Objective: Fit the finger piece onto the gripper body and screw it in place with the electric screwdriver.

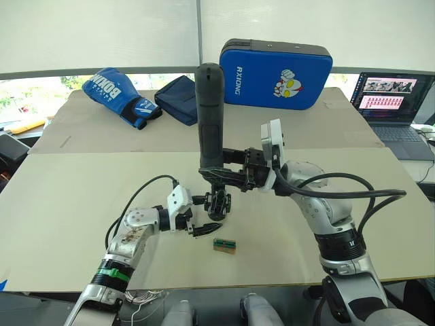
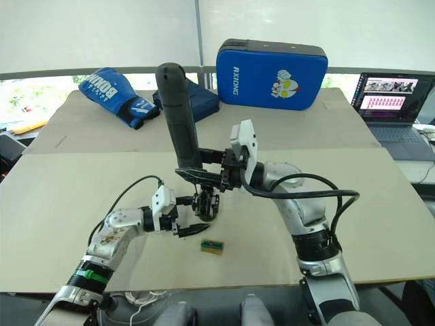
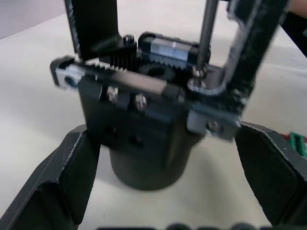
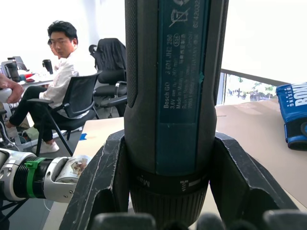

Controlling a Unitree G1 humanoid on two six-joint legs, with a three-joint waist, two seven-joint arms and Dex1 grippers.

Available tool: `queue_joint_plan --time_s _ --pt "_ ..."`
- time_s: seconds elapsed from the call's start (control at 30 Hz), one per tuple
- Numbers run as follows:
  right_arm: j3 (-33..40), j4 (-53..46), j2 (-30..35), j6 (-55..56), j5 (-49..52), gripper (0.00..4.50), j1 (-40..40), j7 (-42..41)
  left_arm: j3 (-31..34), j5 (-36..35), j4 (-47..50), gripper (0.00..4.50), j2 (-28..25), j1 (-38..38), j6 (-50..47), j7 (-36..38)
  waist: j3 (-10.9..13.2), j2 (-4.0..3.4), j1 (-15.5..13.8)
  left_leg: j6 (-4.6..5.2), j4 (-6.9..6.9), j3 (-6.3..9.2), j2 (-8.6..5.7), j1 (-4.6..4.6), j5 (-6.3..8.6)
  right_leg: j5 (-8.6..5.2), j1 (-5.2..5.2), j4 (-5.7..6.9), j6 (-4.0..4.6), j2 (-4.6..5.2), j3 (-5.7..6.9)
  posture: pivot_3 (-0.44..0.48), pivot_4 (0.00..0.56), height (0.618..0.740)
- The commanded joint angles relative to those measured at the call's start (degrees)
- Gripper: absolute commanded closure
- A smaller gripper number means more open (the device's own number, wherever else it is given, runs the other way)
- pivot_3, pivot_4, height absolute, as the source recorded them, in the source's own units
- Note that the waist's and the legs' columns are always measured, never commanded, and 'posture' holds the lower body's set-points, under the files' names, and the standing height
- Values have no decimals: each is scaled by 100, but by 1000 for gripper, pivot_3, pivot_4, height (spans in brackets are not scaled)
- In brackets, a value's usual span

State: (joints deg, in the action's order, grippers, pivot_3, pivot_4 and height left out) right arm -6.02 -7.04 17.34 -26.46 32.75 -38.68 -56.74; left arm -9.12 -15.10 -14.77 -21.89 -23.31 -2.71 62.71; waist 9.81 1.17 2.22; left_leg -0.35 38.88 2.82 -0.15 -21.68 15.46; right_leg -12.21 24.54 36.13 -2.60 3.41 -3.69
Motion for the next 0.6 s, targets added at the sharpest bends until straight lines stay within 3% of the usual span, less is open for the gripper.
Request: queue_joint_plan --time_s 0.03,0.6 --pt "104 -296 -16 196 72 2595 -20 3 -25 131 -283 0 108 -223 148 -81 0 0 0 0 1 0 0 -1 0 0 0 0 0 0 0 0 150 740" --pt "102 -381 25 148 77 2595 25 59 -45 268 -1445 0 248 -500 944 293 0 0 -11 0 4 1 -1 4 0 0 -6 3 -1 0 1 0 150 740"
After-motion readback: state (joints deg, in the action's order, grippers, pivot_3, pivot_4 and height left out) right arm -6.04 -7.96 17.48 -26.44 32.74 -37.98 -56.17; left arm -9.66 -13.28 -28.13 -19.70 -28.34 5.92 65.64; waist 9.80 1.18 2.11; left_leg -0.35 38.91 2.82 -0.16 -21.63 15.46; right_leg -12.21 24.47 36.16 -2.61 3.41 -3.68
